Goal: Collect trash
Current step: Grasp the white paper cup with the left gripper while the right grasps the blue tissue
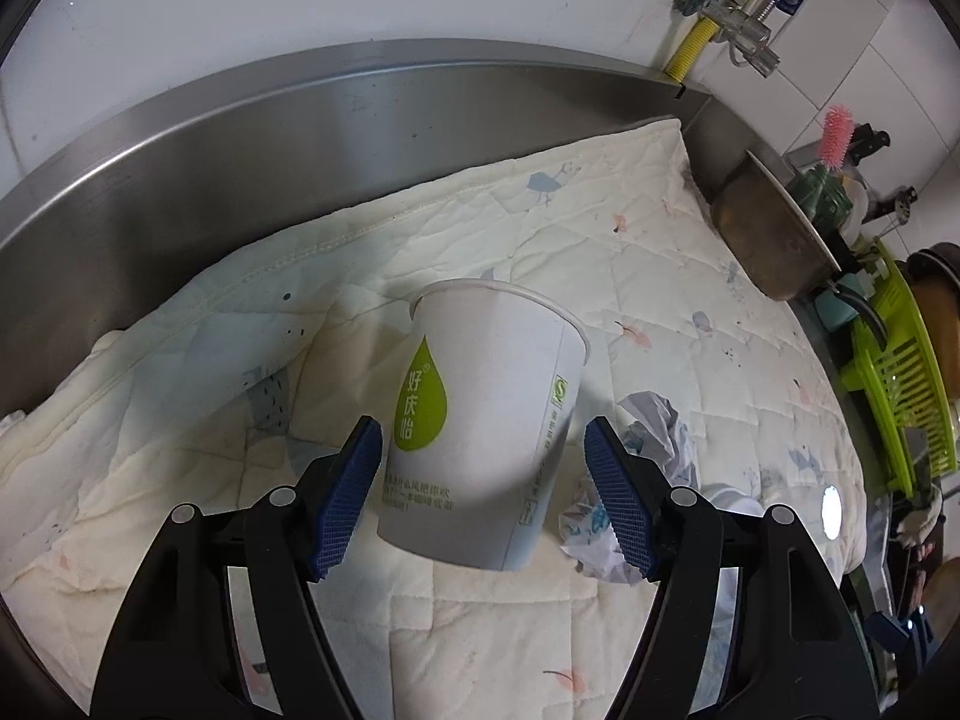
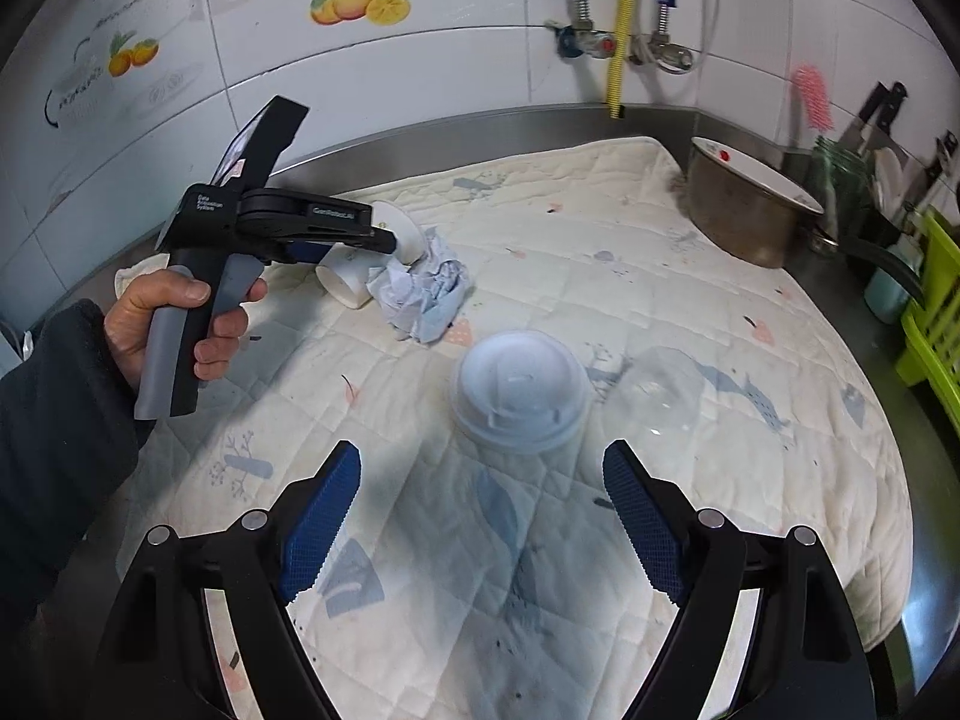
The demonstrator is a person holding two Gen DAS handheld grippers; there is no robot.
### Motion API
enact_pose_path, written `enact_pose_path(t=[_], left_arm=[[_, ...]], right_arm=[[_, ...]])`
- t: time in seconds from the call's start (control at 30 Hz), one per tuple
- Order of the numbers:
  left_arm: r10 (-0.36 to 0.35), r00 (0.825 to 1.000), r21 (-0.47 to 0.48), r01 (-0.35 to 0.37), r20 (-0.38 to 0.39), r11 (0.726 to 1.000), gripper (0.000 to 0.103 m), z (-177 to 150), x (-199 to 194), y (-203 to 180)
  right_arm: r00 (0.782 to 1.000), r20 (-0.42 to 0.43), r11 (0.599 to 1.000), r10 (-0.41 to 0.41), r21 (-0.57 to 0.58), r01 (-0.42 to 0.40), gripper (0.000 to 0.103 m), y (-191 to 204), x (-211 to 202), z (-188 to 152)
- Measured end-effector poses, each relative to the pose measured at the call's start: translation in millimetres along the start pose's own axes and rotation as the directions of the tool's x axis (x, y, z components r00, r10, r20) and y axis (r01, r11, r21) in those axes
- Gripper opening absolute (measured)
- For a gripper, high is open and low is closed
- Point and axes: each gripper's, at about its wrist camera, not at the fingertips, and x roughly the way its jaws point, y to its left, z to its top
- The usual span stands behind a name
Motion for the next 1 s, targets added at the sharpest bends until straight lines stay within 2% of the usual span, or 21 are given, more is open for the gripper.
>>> enact_pose_path(t=[0.1, 0.27, 0.6, 0.77, 1.0], left_arm=[[-0.015, 1.0, 0.025, 0.015, 0.012, 1.0, 0.06, 0, 0, -2], [-0.016, 0.997, 0.042, 0.013, 0.075, 0.999, 0.058, -7, -20, -1], [-0.075, 0.978, -0.042, 0.085, 0.192, 0.996, 0.058, -35, -98, 30], [-0.046, 0.961, -0.051, 0.062, 0.271, 0.997, 0.058, -43, -130, 43], [-0.031, 0.953, -0.076, 0.056, 0.301, 0.996, 0.058, -49, -148, 60]], right_arm=[[1.0, -0.006, 1.0, 0.002, -0.015, -0.002, 0.08, 4, 7, 5], [1.0, -0.002, 1.0, 0.015, -0.02, -0.015, 0.08, 8, 13, 13], [0.998, -0.019, 0.996, 0.062, -0.064, -0.063, 0.078, 36, 64, 49], [0.996, -0.056, 0.996, 0.065, -0.065, -0.068, 0.074, 45, 107, 64], [0.996, -0.08, 0.998, 0.05, -0.025, -0.053, 0.071, 46, 146, 78]])
